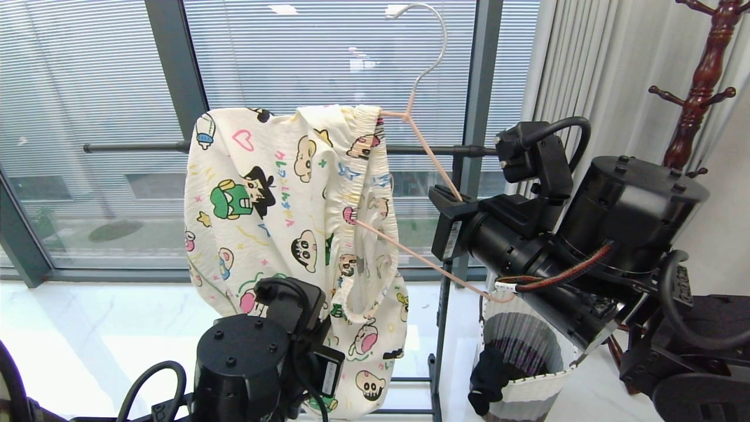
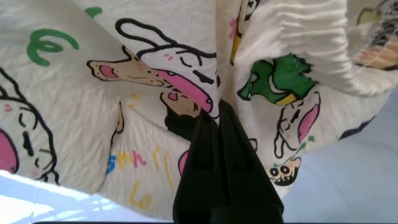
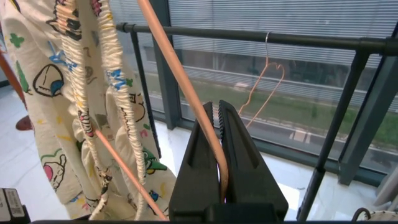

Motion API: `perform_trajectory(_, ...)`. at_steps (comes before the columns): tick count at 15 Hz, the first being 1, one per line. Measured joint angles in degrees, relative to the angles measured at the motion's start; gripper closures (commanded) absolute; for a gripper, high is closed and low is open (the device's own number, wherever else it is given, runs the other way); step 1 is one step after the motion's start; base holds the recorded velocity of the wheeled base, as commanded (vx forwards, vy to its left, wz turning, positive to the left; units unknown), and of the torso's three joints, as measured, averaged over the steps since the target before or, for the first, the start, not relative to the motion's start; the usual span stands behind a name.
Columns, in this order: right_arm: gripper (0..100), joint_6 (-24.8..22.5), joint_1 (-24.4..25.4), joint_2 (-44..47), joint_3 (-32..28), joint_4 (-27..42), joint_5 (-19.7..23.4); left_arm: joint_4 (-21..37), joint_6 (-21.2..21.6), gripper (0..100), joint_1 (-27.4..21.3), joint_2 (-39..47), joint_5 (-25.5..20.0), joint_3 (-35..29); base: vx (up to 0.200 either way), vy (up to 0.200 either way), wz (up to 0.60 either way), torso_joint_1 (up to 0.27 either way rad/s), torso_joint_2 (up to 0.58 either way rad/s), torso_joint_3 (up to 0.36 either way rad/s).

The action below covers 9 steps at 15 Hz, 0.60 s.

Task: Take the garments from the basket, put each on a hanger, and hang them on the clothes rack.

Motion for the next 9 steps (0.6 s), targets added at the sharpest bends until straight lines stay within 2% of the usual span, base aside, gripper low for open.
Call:
perform_trajectory(1,100,0.0,0.0,0.0,0.0,0.0,0.0,-0.8,0.0,100,0.0,0.0,0.8,0.0,0.000,0.000,0.00,0.000,0.00,0.000)
perform_trajectory(2,100,0.0,0.0,0.0,0.0,-0.1,0.0,-1.3,0.1,0,0.0,-0.1,1.5,0.0,0.000,0.000,0.00,0.000,0.00,0.000)
perform_trajectory(6,100,0.0,-0.1,0.1,0.4,-0.1,0.0,-1.6,0.7,0,-0.3,-1.5,1.9,0.3,0.000,0.000,0.00,0.000,0.00,0.000)
perform_trajectory(9,100,-0.2,-1.5,0.1,2.1,0.0,0.0,-1.6,7.4,0,-0.8,-5.4,1.5,1.3,0.000,0.000,0.00,0.000,0.00,0.000)
